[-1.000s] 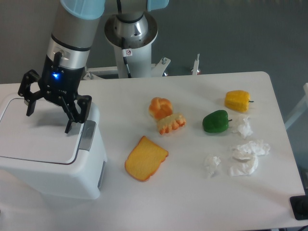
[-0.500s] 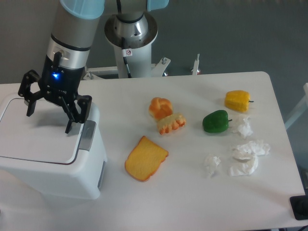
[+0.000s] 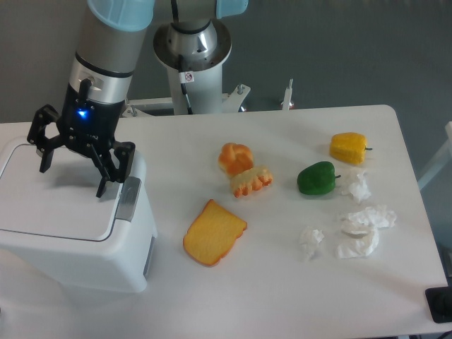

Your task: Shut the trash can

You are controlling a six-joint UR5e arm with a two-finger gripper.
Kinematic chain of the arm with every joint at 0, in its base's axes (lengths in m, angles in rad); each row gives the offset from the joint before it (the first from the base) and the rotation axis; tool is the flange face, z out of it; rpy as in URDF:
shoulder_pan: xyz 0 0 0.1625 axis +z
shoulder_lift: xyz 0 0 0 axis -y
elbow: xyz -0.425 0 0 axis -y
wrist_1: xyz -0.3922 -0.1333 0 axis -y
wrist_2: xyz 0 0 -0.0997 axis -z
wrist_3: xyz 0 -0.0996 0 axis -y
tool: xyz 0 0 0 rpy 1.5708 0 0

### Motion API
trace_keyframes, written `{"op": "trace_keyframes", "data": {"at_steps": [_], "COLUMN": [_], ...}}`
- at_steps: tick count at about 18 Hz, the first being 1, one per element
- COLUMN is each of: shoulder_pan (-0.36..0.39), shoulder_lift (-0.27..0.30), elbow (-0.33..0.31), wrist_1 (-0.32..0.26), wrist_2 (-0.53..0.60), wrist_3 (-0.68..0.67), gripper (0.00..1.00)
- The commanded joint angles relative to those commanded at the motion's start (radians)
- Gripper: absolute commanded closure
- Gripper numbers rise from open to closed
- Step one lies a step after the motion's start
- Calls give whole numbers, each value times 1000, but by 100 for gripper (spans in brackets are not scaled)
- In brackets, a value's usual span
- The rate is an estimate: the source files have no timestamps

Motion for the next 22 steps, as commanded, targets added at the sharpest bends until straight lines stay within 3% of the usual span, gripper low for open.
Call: {"op": "trace_keyframes", "data": {"at_steps": [22], "shoulder_pan": [17], "shoulder_lift": [0], "elbow": [-2], "wrist_1": [-3], "wrist_2": [-8], "wrist_3": [-17], "gripper": [0]}}
